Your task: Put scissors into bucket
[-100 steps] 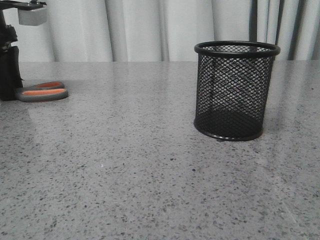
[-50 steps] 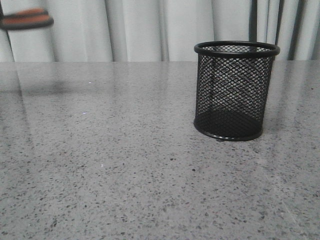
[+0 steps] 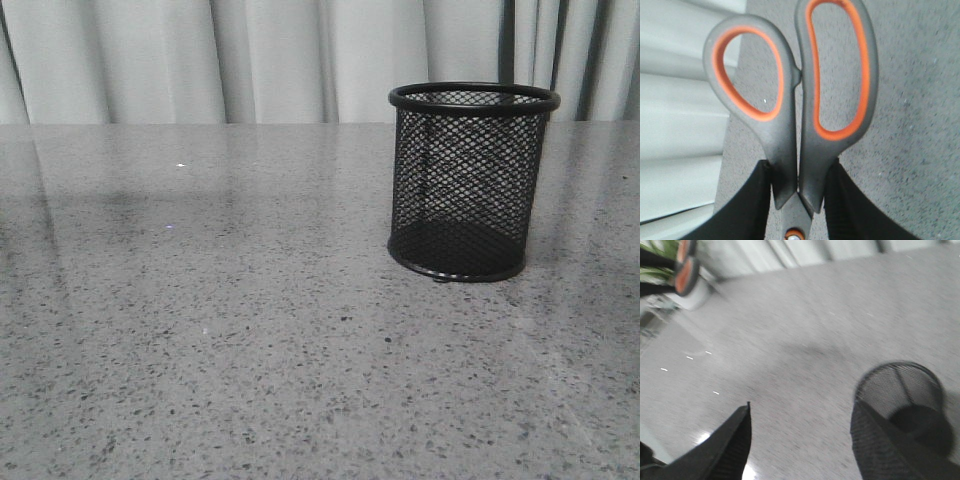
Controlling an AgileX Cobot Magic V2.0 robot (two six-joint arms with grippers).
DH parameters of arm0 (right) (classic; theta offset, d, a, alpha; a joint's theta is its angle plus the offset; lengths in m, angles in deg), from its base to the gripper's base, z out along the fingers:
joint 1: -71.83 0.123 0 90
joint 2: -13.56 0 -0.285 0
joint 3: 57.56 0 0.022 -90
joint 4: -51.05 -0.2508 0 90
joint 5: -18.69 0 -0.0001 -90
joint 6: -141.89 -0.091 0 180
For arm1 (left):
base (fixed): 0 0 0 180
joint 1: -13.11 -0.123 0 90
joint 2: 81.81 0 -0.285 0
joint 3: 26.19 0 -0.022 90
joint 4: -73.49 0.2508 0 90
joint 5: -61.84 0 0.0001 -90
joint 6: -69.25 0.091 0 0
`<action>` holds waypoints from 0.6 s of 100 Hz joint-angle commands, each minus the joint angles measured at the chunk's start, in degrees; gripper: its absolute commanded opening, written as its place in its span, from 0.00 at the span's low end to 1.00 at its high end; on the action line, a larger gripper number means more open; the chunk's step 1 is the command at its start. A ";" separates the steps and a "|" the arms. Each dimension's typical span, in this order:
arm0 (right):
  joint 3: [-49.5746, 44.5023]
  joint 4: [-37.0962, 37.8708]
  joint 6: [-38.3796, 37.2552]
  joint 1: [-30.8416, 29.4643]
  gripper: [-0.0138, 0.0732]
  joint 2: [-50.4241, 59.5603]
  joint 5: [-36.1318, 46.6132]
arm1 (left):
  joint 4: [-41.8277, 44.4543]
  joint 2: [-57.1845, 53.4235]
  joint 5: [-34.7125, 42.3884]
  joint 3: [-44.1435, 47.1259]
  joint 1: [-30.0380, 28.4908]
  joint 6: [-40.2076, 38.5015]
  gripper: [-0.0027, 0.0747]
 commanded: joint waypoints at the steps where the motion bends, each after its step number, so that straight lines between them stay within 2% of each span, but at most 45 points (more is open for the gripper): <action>1: 2.12 -10.26 4.83 0.09 0.61 -0.39 3.61 | -0.25 -3.07 0.22 -1.99 2.75 -4.08 0.02; 21: 2.28 -20.00 9.44 0.09 0.61 -0.39 3.87 | 2.33 -4.96 0.22 -1.99 10.12 -10.00 0.02; 60: 5.96 -21.12 9.44 0.09 0.61 -0.49 -0.05 | 13.85 -3.93 2.69 -1.99 31.16 -23.05 0.02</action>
